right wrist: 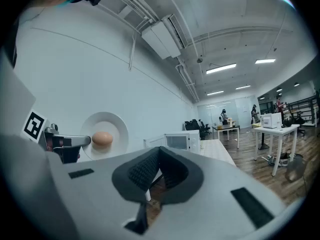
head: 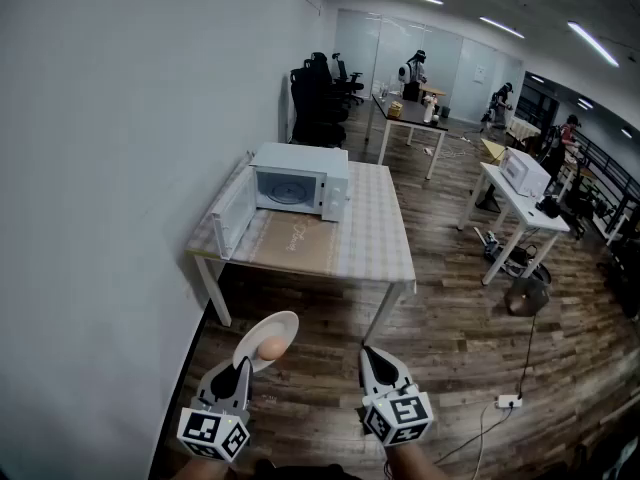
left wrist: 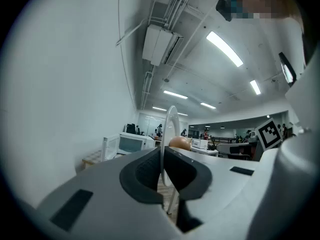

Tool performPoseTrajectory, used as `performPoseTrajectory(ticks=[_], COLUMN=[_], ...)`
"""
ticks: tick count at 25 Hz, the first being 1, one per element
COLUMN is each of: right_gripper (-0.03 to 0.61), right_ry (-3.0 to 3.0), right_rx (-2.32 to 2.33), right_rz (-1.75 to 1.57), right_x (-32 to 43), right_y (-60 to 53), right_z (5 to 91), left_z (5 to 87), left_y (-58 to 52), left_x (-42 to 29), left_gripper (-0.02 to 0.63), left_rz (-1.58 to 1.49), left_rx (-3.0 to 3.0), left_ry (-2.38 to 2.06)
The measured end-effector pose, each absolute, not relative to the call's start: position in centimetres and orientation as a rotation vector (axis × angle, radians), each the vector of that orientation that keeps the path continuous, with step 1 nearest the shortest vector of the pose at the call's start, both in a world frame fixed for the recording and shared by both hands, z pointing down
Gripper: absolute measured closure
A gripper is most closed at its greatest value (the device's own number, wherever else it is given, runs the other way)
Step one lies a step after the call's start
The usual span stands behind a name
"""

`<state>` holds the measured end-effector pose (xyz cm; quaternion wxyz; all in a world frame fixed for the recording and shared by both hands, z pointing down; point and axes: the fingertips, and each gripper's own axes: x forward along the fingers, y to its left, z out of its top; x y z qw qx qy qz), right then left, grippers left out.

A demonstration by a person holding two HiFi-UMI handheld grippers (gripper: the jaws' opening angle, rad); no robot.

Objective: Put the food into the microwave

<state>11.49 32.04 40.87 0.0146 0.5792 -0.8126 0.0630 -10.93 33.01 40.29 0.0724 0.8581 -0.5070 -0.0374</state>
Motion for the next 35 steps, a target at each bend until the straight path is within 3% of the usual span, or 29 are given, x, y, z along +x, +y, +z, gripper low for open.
performPoseTrajectory(ticks=[35], right_gripper=[0.571], right_ry=[-2.541], right_rx=[1.893], right_rz=[0.127], right_x=[3.8], right_y=[32.8], right_z=[39.3], left_z=[41.1], left_y=[33.2], left_x=[-16.7], left_gripper=[0.597], left_rz=[-0.156], left_rx=[2.630], left_ry=[-1.415])
